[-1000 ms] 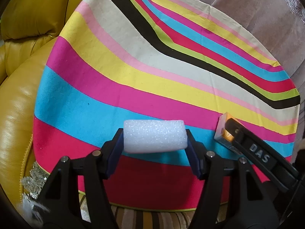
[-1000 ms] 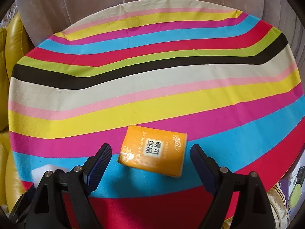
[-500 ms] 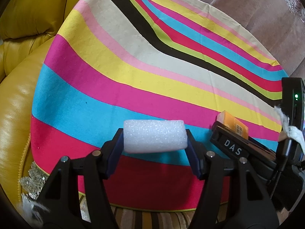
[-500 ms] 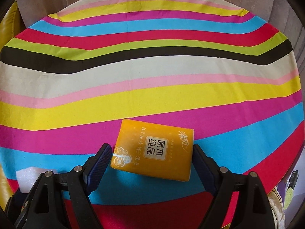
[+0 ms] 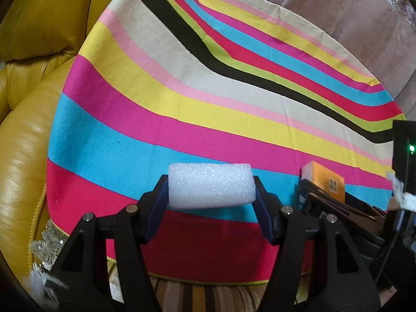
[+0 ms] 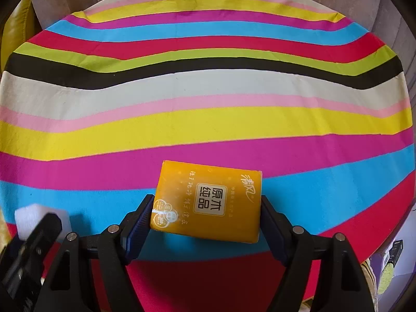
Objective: Organize objects
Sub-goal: 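Lift both held items and carry them toward the purple-rimmed box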
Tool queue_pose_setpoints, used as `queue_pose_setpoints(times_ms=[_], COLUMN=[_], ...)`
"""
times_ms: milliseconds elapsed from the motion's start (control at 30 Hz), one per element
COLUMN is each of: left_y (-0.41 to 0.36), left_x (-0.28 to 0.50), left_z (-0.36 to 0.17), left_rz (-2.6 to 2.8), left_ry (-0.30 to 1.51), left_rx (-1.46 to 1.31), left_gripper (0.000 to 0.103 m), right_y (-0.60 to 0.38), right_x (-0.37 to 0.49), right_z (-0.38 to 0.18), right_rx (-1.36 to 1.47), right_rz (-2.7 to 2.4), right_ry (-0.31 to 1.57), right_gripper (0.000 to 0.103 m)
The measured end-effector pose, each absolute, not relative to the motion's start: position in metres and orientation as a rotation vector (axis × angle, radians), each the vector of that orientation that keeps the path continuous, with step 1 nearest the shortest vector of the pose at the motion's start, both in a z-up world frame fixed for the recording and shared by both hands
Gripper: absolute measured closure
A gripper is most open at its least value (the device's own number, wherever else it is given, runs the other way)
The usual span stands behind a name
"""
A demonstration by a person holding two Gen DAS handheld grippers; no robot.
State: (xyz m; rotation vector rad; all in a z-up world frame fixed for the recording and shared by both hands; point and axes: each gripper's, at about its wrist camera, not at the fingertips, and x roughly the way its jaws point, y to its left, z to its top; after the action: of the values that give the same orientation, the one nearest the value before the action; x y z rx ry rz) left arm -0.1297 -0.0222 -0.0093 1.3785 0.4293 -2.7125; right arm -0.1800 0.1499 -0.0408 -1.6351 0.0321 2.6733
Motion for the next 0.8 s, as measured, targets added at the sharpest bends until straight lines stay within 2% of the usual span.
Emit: queue_pose_setpoints(times_ms=[800], left_y=[0.036], left_x=[-0.102], left_z=[0.011], left_rz=[-2.788], left_ry=[0.244], left_rx=[1.432], left_gripper=[0.038], right_y=[0.207], right_x=[-0.119], right_z=[-0.015], right_rx=[-1.574], right_rz=[2.736], right_ry=[0.037], right_gripper=[0.026])
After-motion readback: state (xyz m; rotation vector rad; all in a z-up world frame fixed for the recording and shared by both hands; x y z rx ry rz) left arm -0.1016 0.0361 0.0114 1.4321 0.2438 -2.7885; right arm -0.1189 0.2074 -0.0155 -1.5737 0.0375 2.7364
